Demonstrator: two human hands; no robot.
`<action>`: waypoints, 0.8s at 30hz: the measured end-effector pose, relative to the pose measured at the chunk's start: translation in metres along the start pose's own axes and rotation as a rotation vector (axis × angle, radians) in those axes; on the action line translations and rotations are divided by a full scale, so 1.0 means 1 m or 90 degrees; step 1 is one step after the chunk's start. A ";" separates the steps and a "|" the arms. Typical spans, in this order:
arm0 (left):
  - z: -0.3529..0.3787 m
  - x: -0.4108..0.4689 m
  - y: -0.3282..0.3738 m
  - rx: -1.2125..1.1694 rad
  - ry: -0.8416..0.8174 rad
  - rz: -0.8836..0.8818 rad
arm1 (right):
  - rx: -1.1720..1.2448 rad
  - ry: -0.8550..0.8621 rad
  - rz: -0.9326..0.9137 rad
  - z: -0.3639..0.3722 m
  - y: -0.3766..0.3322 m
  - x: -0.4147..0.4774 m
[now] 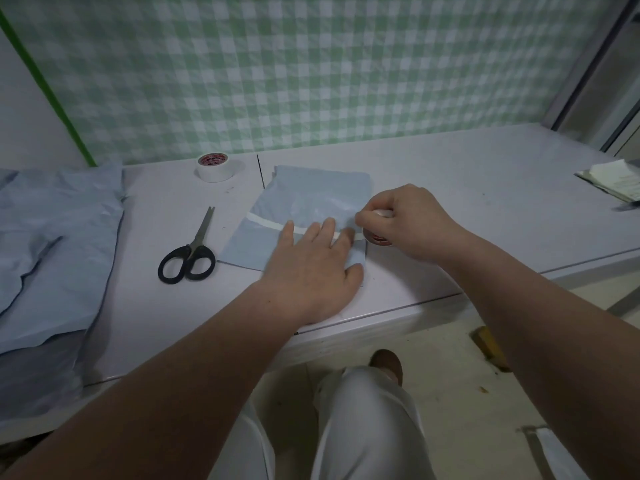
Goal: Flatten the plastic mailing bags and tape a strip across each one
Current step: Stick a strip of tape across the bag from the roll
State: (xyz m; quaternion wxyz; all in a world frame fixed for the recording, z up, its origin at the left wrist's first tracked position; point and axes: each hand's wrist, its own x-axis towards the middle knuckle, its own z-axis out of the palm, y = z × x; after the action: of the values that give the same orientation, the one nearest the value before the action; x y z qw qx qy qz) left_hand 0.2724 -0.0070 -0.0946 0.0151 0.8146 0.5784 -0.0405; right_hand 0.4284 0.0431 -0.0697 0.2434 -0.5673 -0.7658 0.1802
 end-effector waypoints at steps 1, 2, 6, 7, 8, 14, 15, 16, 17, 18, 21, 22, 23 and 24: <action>0.001 0.001 0.001 0.000 -0.001 -0.003 | 0.005 0.001 0.002 0.001 0.000 -0.001; 0.001 0.001 0.003 0.001 0.001 -0.005 | 0.008 0.004 0.004 0.002 0.000 -0.001; 0.002 0.003 0.006 -0.001 -0.008 -0.014 | 0.015 0.024 0.007 0.009 0.000 -0.002; 0.002 0.003 0.007 -0.002 -0.010 -0.018 | 0.014 0.034 0.008 0.011 0.000 -0.002; 0.002 0.003 0.008 -0.003 -0.010 -0.021 | 0.014 0.047 0.011 0.014 0.000 -0.002; 0.004 0.004 0.010 0.003 -0.022 -0.037 | -0.008 0.165 0.051 0.029 -0.003 -0.004; 0.003 0.004 0.010 -0.002 -0.027 -0.038 | -0.007 0.180 0.056 0.032 -0.003 -0.005; 0.003 0.004 0.009 -0.010 -0.033 -0.039 | -0.010 0.192 0.061 0.034 -0.004 -0.006; 0.002 0.004 0.008 -0.020 -0.039 -0.038 | -0.016 0.202 0.066 0.035 -0.004 -0.007; 0.001 0.004 0.008 -0.030 -0.044 -0.037 | -0.021 0.212 0.067 0.037 -0.004 -0.009; 0.001 0.002 0.007 -0.044 -0.039 -0.032 | -0.056 0.243 0.055 0.039 -0.006 -0.012; 0.001 0.002 0.007 -0.043 -0.032 -0.031 | -0.081 0.253 0.050 0.041 -0.008 -0.012; 0.002 0.002 0.006 -0.040 -0.024 -0.031 | -0.109 0.262 0.044 0.043 -0.009 -0.012; 0.003 0.002 0.003 -0.036 -0.019 -0.034 | -0.138 0.268 0.038 0.044 -0.011 -0.011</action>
State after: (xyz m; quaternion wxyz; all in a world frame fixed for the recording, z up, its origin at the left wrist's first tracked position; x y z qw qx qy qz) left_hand 0.2759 -0.0068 -0.0976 0.0456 0.7977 0.6003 -0.0362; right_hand 0.3970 0.0292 -0.1019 0.3301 -0.6375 -0.6960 -0.0182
